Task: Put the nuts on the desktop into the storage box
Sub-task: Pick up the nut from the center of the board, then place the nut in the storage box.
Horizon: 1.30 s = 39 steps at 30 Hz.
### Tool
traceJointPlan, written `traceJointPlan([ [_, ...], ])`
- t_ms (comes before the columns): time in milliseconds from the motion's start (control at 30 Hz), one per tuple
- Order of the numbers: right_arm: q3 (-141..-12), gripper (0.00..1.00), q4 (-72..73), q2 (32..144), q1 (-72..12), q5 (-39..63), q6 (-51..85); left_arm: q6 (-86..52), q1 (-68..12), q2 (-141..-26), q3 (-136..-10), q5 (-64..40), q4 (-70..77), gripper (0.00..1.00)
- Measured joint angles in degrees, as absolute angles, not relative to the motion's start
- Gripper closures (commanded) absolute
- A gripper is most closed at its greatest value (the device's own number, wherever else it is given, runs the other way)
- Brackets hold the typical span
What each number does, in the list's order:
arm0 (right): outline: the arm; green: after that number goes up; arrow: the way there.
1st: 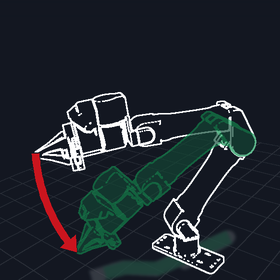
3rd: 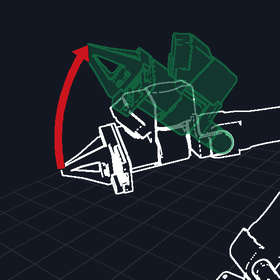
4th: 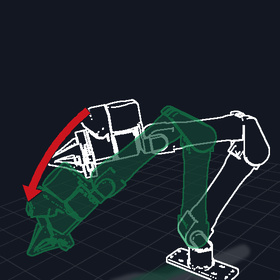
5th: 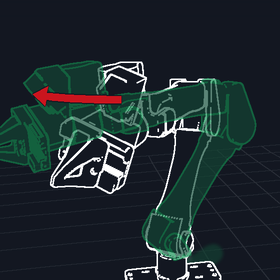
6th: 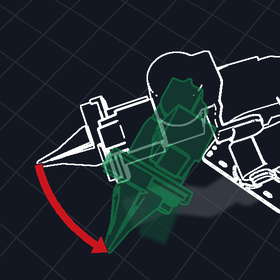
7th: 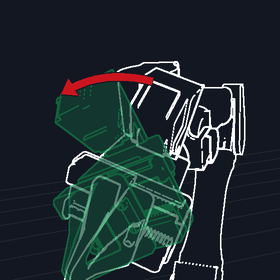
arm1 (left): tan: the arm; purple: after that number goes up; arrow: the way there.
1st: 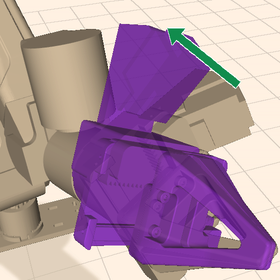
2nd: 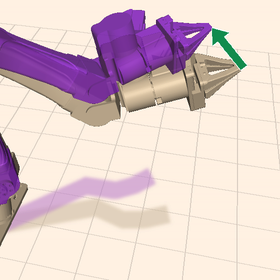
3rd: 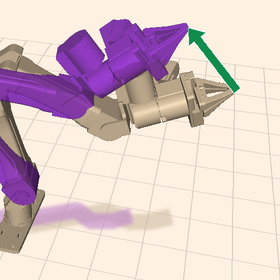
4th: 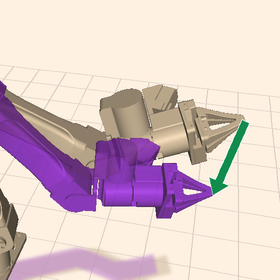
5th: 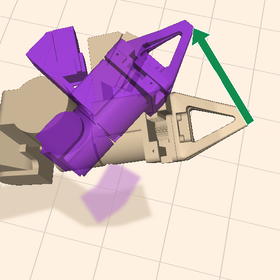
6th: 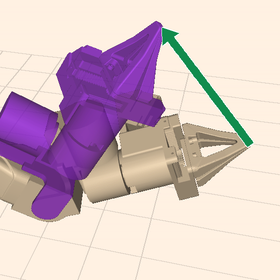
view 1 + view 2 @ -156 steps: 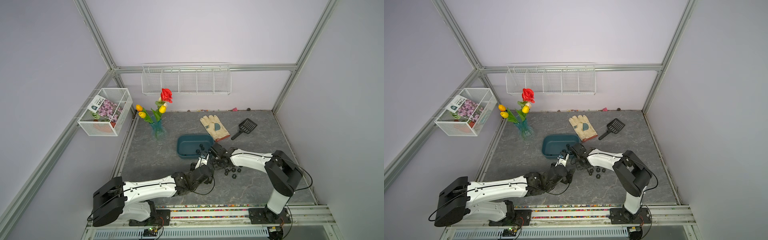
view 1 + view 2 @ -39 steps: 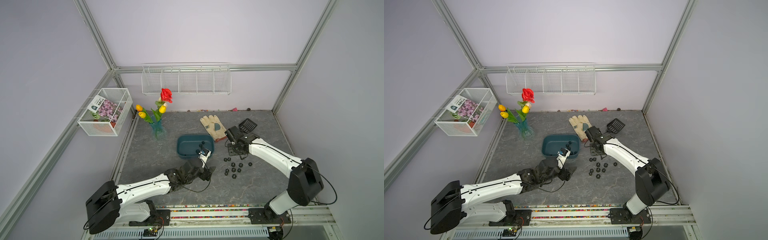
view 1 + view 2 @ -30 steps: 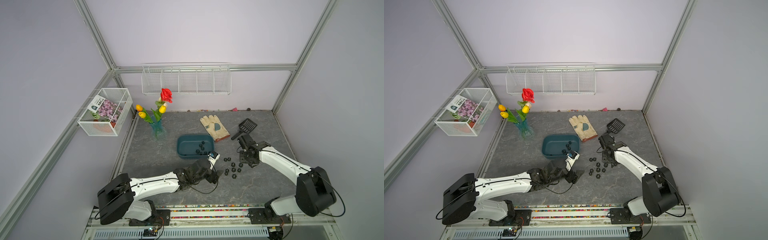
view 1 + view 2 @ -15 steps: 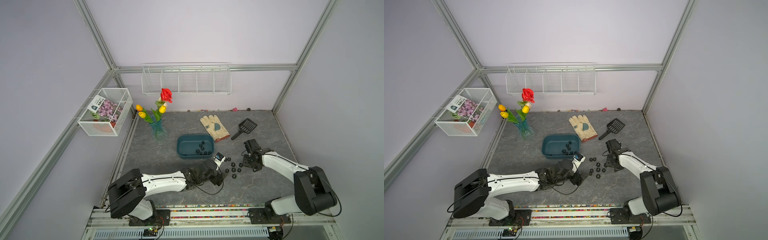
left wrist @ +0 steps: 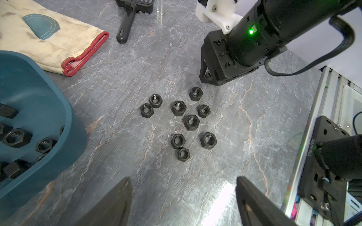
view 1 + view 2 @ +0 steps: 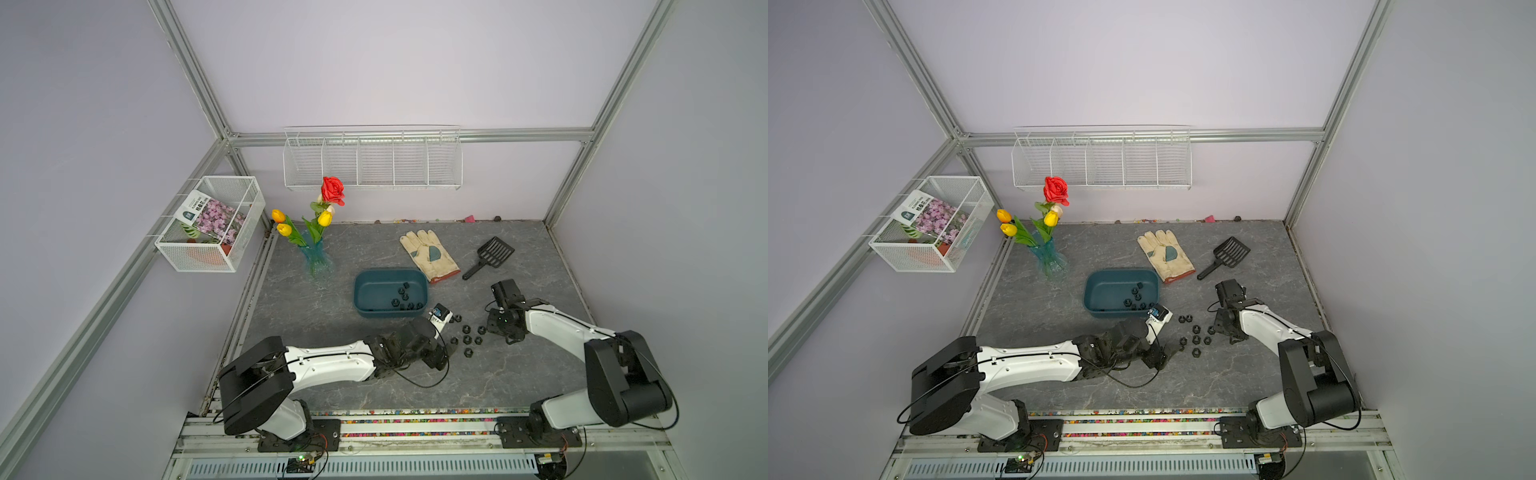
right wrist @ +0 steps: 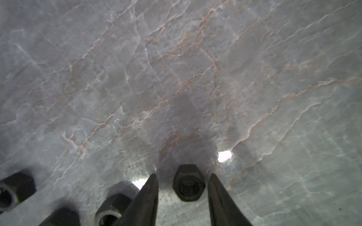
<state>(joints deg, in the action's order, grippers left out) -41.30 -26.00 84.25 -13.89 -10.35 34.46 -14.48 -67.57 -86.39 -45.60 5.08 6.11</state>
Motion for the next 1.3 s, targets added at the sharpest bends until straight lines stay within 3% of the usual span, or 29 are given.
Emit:
traceJointPlan([
  [300, -41.3, 0.67, -25.78, 84.47, -13.69, -10.28, 34.74, -14.48, -67.57, -87.29, -46.41, 5.08, 5.65, 0.15],
  [500, -41.32, 0.83, -25.41, 84.47, -13.47, -10.2, 35.11, -14.52, -67.57, -87.46, -46.44, 5.08, 5.45, 0.15],
  [700, -41.36, 0.89, -25.39, 84.47, -13.47, -10.02, 34.83, -14.94, -67.57, -87.46, -46.46, 5.89, 5.04, 0.15],
  [967, -45.69, 0.9, -30.68, 82.89, -15.46, -10.0, 33.21, -16.19, -67.57, -85.73, -46.46, 10.74, 2.61, 0.15],
  [1300, -63.57, 0.9, -36.69, 85.19, -24.99, -9.91, 30.57, -18.72, -67.16, -81.87, -46.46, 20.43, -2.04, 0.15],
])
